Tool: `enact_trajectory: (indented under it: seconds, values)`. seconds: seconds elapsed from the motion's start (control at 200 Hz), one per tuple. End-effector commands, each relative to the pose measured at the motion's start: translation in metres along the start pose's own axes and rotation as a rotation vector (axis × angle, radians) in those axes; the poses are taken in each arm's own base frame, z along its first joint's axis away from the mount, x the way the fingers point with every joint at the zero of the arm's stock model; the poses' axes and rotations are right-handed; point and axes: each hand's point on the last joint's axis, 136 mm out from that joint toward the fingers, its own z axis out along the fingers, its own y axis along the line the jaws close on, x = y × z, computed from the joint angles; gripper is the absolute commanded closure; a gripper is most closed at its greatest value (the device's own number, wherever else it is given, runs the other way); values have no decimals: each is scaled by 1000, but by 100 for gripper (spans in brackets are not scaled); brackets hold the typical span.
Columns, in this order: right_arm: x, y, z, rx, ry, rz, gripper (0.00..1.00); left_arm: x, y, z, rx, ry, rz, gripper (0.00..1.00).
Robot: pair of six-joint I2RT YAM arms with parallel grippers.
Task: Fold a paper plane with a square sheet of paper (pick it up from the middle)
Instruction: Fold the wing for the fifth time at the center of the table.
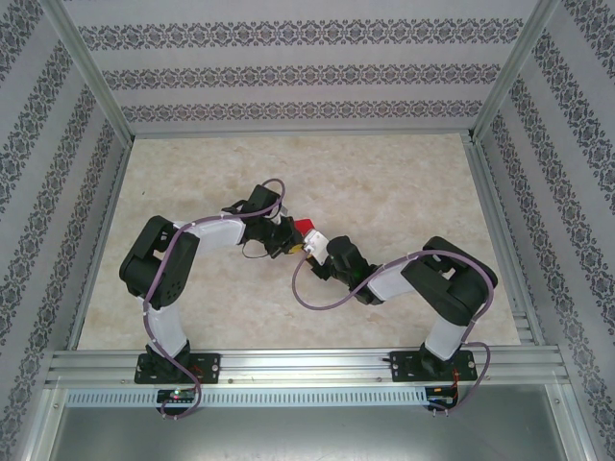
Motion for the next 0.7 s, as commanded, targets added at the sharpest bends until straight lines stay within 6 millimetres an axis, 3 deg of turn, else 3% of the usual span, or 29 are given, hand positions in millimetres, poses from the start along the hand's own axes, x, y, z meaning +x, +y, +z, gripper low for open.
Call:
enact_trajectory:
  seconds: [0.0,0.175,0.355,0.515,0.694]
  values:
    - [-11,3,4,-3,-40,-19,79,6,-14,-8,-1,3,30,91]
    - [-13,3,2,-11,-49,-3,89,-3,-21,-20,-9,-24,47,71]
    - [-25,4,-4,-90,-69,107,97,-34,-28,-57,-7,-121,83,56]
    - [-31,3,-8,-150,-71,232,100,-52,-26,-84,-9,-204,110,50]
    - [-35,1,-5,-213,-58,427,100,-50,-22,-84,18,-226,144,49]
